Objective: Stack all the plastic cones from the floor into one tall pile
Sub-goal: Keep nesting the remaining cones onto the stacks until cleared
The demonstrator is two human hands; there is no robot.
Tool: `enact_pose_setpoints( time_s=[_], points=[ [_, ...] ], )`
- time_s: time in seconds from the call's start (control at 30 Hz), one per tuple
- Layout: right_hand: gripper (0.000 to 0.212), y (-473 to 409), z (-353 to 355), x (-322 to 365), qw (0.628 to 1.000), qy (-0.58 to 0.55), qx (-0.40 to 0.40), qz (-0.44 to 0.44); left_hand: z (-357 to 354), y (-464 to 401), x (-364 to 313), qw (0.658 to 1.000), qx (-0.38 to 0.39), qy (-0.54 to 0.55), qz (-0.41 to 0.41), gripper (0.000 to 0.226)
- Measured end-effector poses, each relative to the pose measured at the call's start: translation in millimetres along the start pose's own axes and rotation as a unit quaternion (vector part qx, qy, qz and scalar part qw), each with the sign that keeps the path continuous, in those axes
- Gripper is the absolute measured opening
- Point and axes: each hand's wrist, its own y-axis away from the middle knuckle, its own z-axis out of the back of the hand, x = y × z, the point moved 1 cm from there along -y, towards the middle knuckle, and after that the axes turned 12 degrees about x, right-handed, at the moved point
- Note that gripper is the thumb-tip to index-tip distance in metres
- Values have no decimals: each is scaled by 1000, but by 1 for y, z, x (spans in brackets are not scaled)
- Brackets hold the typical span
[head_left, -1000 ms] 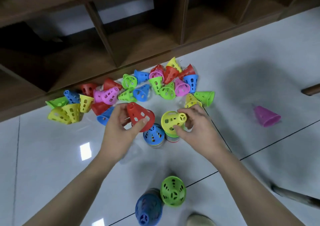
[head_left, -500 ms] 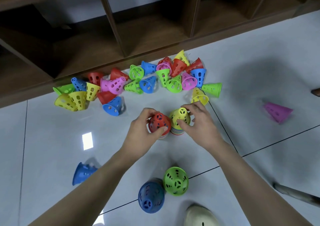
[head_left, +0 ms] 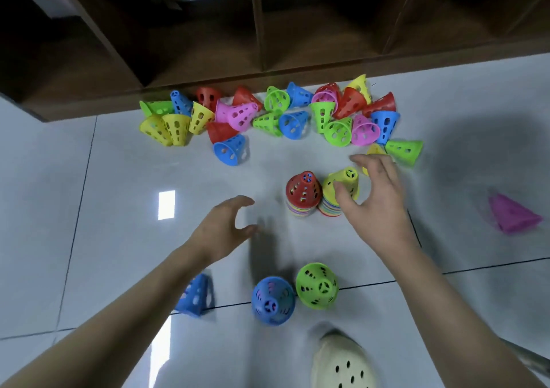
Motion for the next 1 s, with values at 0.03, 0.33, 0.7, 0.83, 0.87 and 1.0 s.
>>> enact_pose_setpoints(
  time_s=[0.03,0.33,0.7,0.83,0.87,1.0],
  points=[
    [40,2,-2,12,1000,0,-5,21,1,11,12,999,11,8,31,57],
    [17,33,-54,63,985,-85,101,109,-40,81,48,969,79,66,225,74],
    [10,64,-45,43,989,-98,105,34,-65,102,38,911,134,61,384,70],
    [12,73,-44,36,990,-98,100,15,-73,119,33,908,137,128,375,52],
    [12,75,-43,35,990,-99,98,13,-75,122,33,915,126,119,365,53],
    [9,84,-39,28,990,-106,92,6,-70,123,24,937,-7,212,279,52]
  ],
)
